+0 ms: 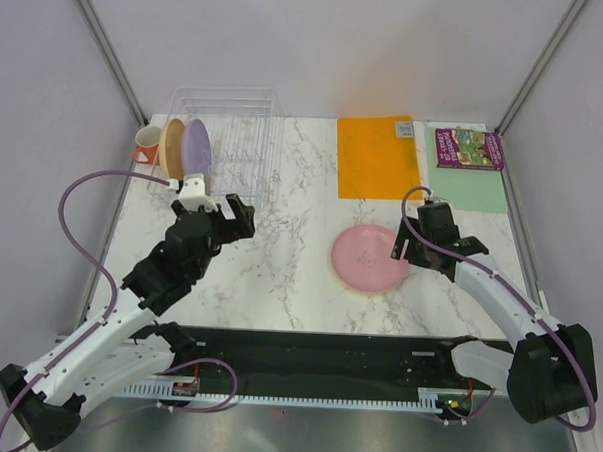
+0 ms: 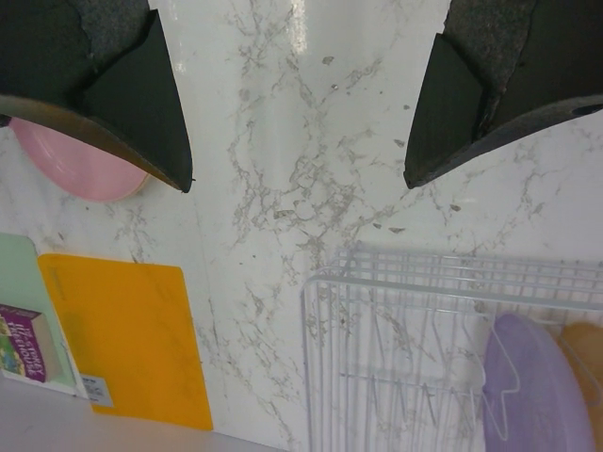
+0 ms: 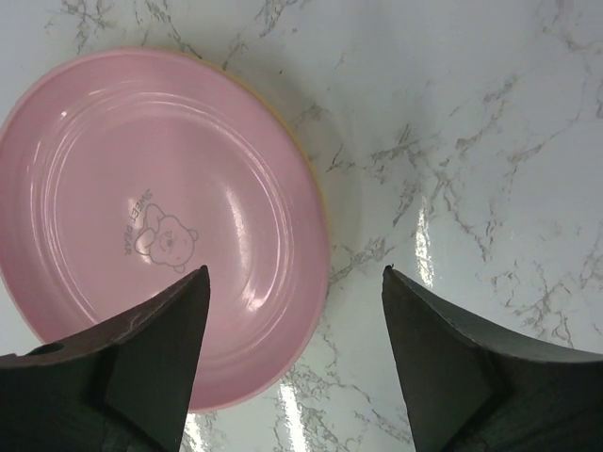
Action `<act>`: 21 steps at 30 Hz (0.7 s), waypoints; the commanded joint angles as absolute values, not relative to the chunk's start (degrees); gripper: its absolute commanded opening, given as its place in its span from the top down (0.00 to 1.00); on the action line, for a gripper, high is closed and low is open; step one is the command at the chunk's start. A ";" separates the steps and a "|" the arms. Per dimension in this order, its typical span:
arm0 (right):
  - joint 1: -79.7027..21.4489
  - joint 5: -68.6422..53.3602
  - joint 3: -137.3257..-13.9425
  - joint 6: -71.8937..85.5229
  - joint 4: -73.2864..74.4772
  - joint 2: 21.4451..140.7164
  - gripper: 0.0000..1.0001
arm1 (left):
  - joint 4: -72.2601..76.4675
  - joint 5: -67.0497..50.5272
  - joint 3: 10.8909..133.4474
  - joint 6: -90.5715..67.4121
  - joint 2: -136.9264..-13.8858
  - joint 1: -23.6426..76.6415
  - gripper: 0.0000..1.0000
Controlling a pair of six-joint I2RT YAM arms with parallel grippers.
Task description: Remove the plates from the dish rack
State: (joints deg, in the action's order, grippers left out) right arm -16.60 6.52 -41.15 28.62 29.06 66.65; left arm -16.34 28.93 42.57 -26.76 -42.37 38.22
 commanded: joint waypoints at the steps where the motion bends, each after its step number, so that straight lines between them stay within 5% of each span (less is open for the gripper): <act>1: -16.52 11.15 -43.06 27.43 28.82 61.97 0.18 | -15.65 37.24 46.04 -20.32 -44.55 37.10 0.00; 10: -16.52 11.16 -46.84 26.10 30.59 58.88 0.14 | -10.29 39.45 59.75 -7.15 -63.34 20.14 0.00; 21: -16.52 9.41 -46.23 26.37 26.99 64.60 0.15 | -1.85 39.81 69.60 -0.09 -80.76 14.68 0.09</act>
